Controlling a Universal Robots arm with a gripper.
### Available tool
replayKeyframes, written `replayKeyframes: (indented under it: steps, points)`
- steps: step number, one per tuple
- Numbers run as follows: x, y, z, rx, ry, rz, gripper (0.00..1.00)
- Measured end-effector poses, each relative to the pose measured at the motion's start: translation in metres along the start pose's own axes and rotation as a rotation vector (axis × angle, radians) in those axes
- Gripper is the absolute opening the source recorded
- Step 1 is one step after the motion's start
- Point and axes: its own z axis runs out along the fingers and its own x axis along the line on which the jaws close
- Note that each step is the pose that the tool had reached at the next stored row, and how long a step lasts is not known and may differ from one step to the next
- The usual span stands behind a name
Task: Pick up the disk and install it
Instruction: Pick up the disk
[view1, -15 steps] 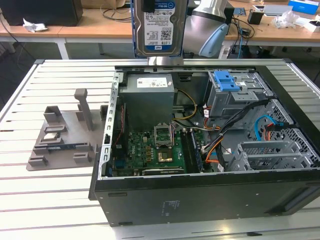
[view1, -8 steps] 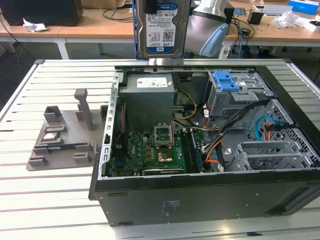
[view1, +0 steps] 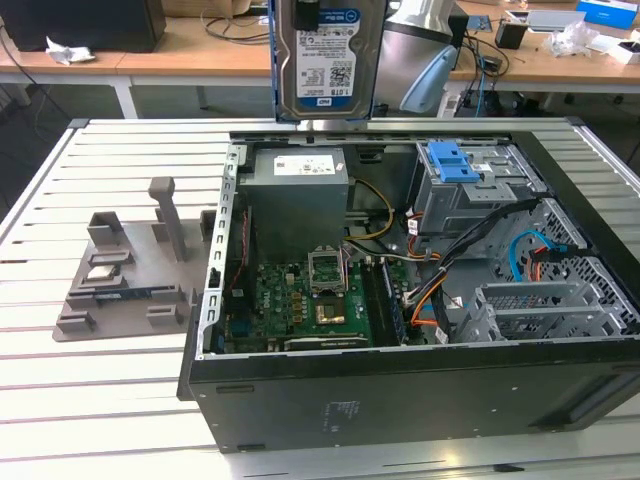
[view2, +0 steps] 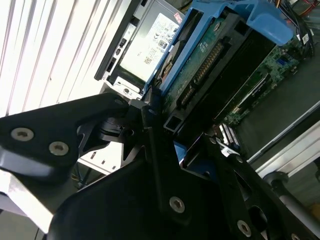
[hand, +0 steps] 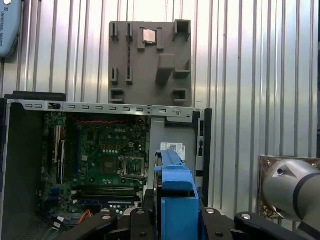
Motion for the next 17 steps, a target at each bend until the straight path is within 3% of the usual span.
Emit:
replayKeyframes:
  steps: [17]
  points:
    - [0.0169, -0.0079, -0.0009, 0.0000, 0.0000, 0.000, 0.36]
